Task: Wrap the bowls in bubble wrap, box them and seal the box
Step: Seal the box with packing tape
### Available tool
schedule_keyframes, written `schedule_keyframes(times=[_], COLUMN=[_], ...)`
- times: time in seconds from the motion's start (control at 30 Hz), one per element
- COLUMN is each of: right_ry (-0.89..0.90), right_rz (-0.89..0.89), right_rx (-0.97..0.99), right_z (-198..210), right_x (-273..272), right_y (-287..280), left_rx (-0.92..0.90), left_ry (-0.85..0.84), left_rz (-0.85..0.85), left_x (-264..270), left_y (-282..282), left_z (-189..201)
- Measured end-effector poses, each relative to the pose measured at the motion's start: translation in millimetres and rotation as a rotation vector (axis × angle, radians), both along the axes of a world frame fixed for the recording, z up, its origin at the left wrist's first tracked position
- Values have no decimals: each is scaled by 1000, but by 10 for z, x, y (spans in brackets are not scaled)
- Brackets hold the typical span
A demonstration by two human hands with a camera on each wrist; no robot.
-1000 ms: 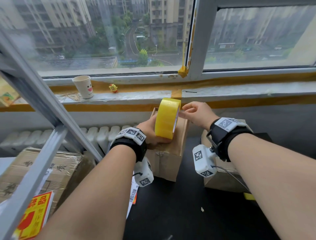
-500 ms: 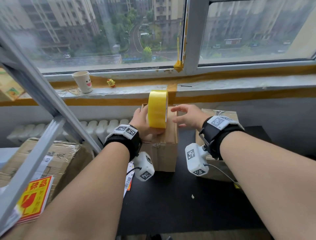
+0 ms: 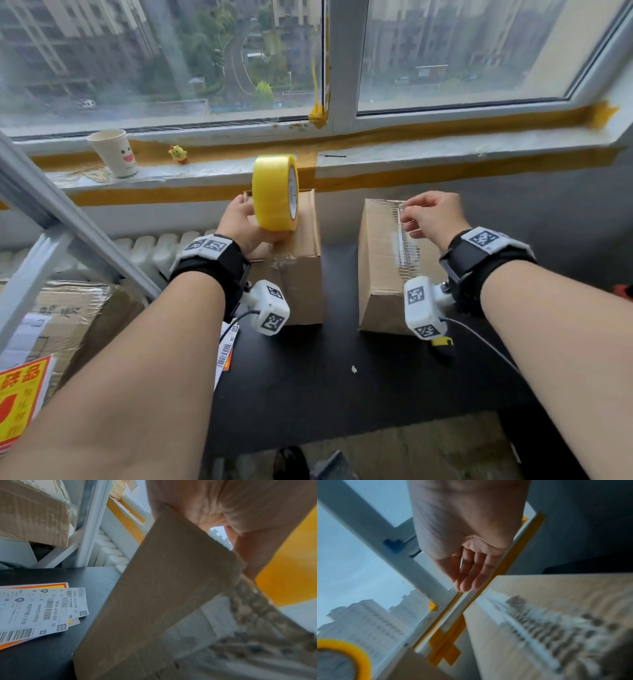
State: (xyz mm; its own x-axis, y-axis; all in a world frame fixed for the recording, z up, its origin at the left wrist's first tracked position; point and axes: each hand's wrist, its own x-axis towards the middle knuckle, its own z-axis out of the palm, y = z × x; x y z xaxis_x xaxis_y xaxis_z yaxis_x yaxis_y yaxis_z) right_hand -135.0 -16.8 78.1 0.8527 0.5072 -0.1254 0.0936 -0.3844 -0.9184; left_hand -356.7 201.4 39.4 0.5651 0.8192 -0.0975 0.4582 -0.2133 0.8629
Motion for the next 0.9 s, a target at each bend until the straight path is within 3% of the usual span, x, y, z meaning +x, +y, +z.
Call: schedule_keyframes(times=[0.13,0.27,0.6,0.73,0.9], right_ry=[-12,18,42,38,23], right_rz=[-304,-352,-216,-83,-100], right_rx=[-76,-194,-554,-698,-746], right_z=[-348,-890,-1512,-1757,-1909], right_x=[224,428,158,109,141], right_y=[-463,-791,-988,-978,-959], left_rx=[-99,-145,-170,-186,-162], left_ry=[-87,-130,-167,-153,-140], left_rz=[54,74,76,105,110], left_x=[28,28,-29,-42,-50], left_y=[-224,-305,-320,-309,-316], left_z=[111,82,28,11,31])
